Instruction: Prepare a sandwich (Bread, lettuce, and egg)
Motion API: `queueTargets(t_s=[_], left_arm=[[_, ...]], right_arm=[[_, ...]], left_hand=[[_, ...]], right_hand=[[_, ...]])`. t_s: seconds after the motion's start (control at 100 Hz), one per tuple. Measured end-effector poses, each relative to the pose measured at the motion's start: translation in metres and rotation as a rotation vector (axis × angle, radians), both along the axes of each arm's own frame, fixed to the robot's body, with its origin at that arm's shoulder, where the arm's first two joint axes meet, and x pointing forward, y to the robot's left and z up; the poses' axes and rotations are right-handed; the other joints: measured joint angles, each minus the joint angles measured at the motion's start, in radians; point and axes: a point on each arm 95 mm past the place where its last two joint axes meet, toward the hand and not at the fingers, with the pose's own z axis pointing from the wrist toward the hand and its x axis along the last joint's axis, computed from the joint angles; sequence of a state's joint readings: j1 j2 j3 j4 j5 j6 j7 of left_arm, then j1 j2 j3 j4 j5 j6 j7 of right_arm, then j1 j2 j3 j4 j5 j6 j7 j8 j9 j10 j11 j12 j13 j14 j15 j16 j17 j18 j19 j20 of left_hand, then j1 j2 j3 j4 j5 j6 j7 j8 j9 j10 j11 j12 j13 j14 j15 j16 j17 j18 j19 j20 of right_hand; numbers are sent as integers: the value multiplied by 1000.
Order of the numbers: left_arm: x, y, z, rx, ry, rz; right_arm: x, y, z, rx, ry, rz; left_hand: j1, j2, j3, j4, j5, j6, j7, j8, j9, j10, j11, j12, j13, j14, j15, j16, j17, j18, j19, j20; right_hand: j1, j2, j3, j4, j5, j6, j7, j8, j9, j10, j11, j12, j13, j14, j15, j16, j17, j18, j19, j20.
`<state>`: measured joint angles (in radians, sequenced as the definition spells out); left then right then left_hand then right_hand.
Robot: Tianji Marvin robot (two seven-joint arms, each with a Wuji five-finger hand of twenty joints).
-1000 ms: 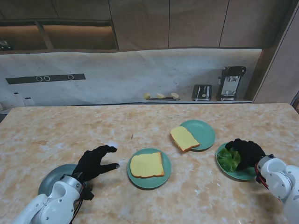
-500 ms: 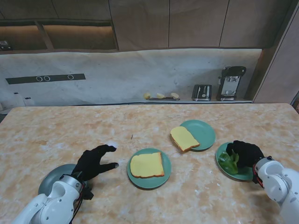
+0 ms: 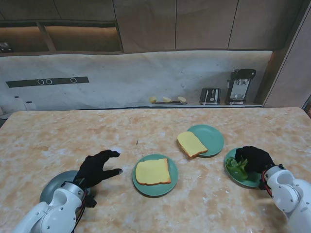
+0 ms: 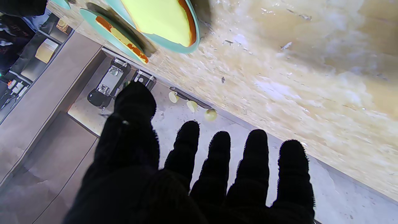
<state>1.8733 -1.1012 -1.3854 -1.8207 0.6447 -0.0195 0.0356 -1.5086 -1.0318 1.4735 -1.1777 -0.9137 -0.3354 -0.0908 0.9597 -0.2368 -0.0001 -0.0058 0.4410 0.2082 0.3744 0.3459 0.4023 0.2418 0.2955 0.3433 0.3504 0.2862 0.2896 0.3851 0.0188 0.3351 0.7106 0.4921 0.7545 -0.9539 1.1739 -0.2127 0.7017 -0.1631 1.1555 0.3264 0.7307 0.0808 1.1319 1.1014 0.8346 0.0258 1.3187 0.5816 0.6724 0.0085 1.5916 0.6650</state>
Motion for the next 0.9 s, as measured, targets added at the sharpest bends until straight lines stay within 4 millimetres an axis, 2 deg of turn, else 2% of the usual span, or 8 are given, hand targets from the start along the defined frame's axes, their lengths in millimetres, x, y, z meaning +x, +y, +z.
queueTargets(t_s=[0.22,0.38,0.53,0.9], left_arm=[[0,1,1,-2,-8,4],[0,1,1,-2,-14,9],[0,2,1,-2,-19,16],[-3,10,1,9,-23,37]], right_arm=[[-1,4,12,39,-48,2],[3,22,31,98,-82,49],[9,57,40,150,-85,133],[20,160,42,289,-37,228]], left_hand=[[0,0,0,0,0,0,0,0,0,0,0,0,0,0,0,0,0,0,0,0],[0,0,0,0,0,0,0,0,0,0,0,0,0,0,0,0,0,0,0,0],[1,0,0,0,0,0,0,0,0,0,0,0,0,0,0,0,0,0,0,0],[11,0,0,0,0,0,0,0,0,0,0,0,0,0,0,0,0,0,0,0]], right_hand=[[11,0,5,0,11,25,0,0,0,29,3,0,14,10,8,0,19,14,12,14],[12,0,11,0,12,27,0,0,0,34,8,0,15,13,10,0,26,16,14,18],[12,0,13,0,14,29,1,0,0,39,11,0,24,14,10,0,35,18,15,26],[12,0,21,0,34,34,1,0,20,42,12,0,27,18,10,0,38,24,17,28]])
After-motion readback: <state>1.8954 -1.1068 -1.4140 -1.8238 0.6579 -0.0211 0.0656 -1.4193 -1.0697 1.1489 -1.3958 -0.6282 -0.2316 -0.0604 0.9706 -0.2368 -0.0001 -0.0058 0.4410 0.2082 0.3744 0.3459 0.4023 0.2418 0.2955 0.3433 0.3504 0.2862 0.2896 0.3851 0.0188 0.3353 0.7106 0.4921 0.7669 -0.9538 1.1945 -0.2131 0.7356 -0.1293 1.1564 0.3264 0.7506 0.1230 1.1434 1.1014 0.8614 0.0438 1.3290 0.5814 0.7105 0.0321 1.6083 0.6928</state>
